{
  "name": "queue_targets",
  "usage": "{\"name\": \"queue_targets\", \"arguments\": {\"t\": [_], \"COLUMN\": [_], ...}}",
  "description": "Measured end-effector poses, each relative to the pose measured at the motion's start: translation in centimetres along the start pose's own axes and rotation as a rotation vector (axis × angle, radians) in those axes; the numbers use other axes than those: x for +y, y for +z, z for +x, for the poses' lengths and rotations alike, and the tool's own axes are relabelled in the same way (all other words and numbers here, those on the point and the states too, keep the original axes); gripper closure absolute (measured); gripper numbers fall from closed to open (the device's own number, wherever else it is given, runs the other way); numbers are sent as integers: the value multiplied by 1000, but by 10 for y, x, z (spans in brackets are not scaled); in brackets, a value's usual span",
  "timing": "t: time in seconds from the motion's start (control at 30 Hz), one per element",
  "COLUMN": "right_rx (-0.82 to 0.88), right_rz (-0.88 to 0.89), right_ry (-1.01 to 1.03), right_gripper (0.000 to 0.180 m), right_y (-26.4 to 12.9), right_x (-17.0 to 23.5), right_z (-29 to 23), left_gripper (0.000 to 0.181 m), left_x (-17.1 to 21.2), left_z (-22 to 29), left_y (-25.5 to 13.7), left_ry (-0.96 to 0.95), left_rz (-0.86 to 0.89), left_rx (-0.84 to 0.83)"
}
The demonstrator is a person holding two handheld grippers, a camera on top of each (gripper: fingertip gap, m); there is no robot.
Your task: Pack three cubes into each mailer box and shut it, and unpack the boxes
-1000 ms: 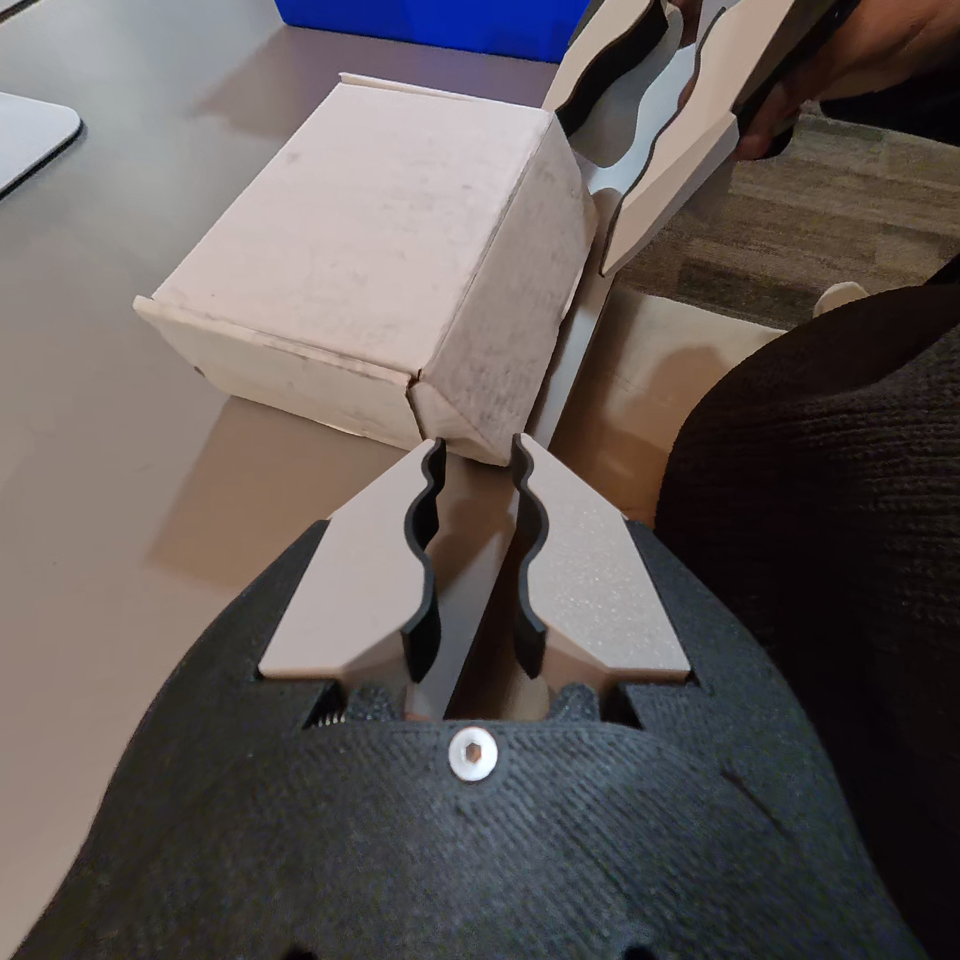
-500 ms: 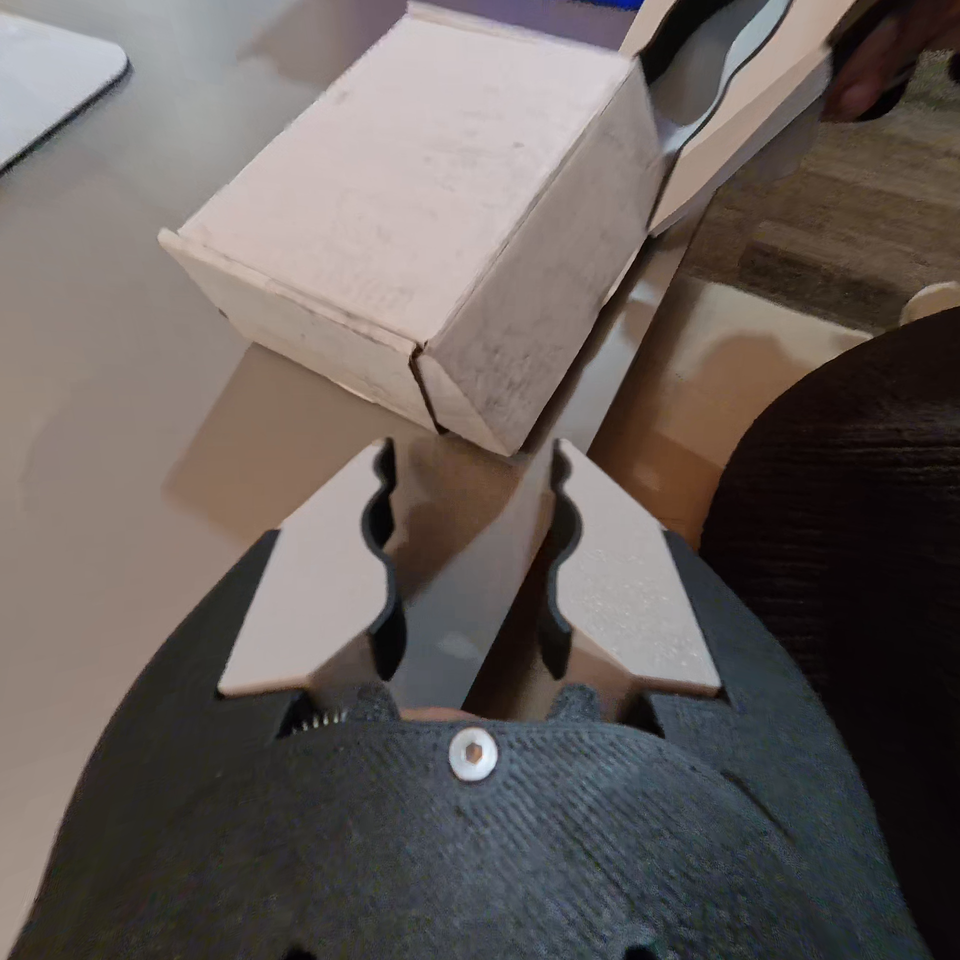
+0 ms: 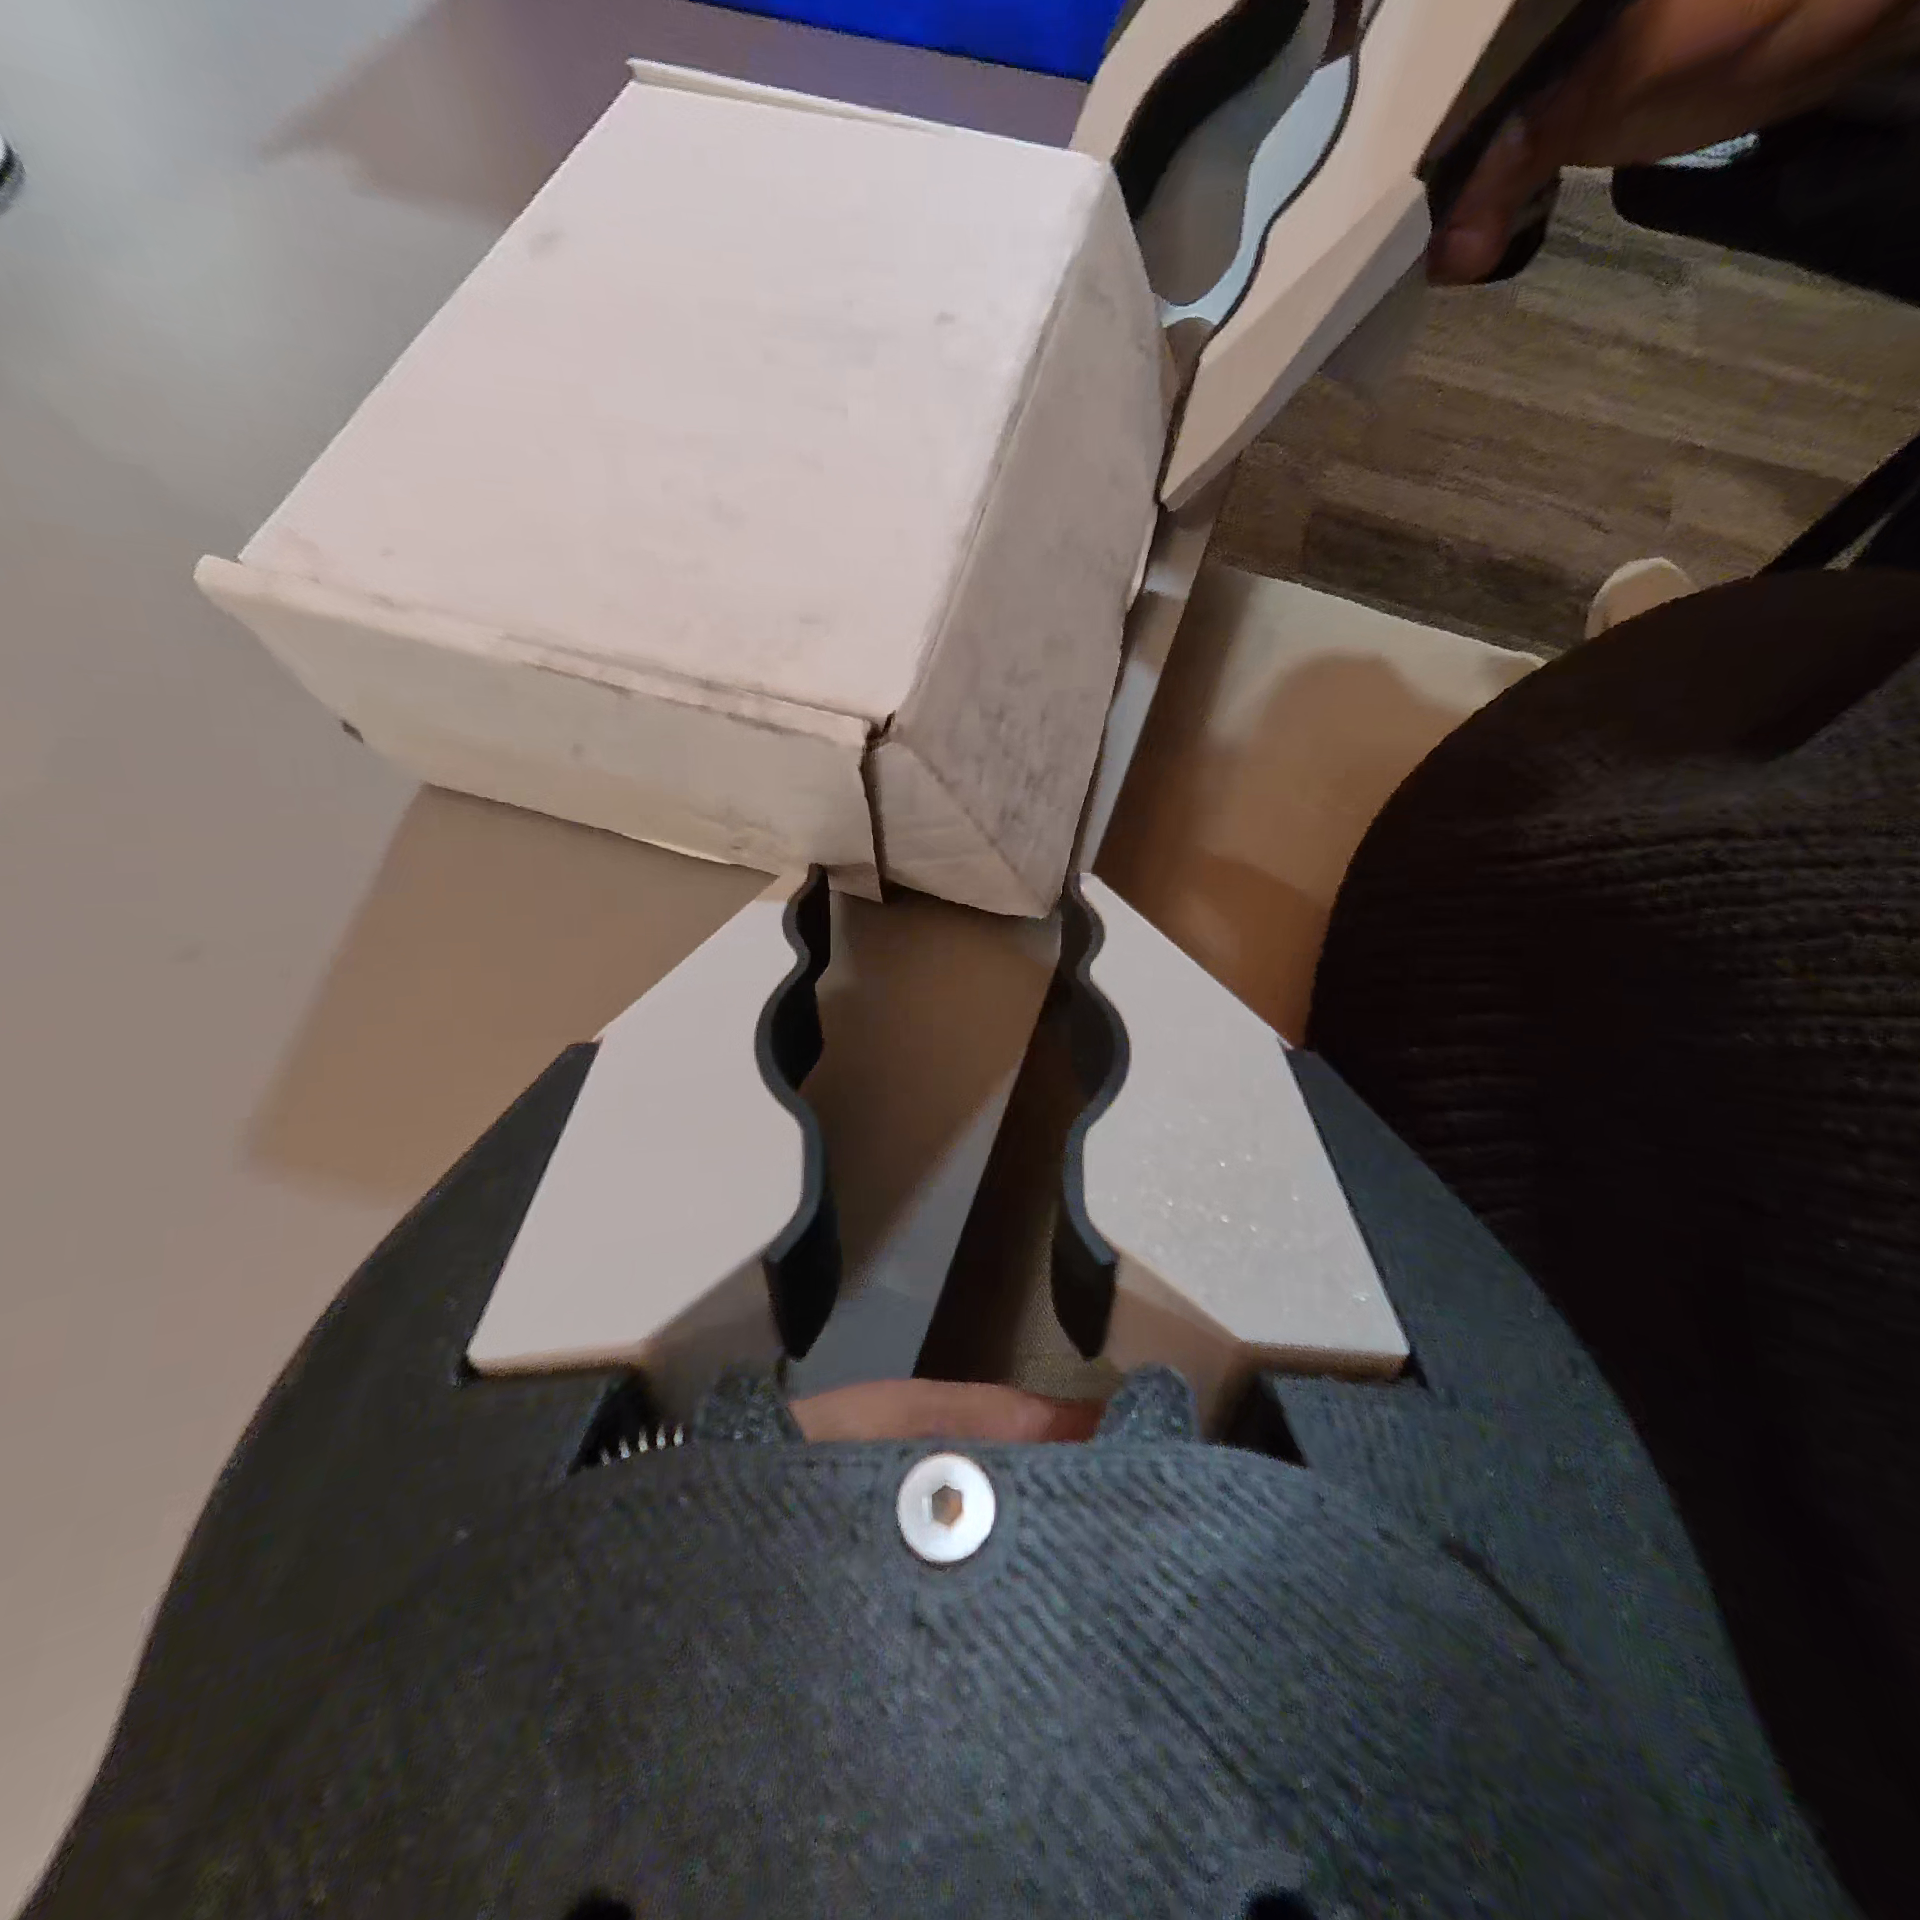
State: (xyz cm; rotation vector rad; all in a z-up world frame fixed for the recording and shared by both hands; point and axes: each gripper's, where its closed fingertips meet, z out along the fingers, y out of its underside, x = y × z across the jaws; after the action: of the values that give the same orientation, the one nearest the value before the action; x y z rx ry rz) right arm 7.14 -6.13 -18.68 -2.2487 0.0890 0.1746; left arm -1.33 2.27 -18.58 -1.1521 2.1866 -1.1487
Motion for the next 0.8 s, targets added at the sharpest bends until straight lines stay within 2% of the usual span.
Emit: {"name": "queue_targets", "arguments": {"t": [0.23,0.67,0.8], "right_rx": [3,93,64], "right_rz": [-3,-43,-14], "right_ry": [-6,-77,-20], "right_gripper": [120,140,141], "right_y": [-1,-1,-1], "right_x": [1,2,0], "right_z": [2,11,12], "left_gripper": [144,157,158], "left_x": [1,2,1], "left_z": [0,-16,-21], "left_y": [2,4,5], "left_ry": [-12,47,-1], "left_rz": [-21,-36,-33], "left_rx": [-8,-109,-123]}}
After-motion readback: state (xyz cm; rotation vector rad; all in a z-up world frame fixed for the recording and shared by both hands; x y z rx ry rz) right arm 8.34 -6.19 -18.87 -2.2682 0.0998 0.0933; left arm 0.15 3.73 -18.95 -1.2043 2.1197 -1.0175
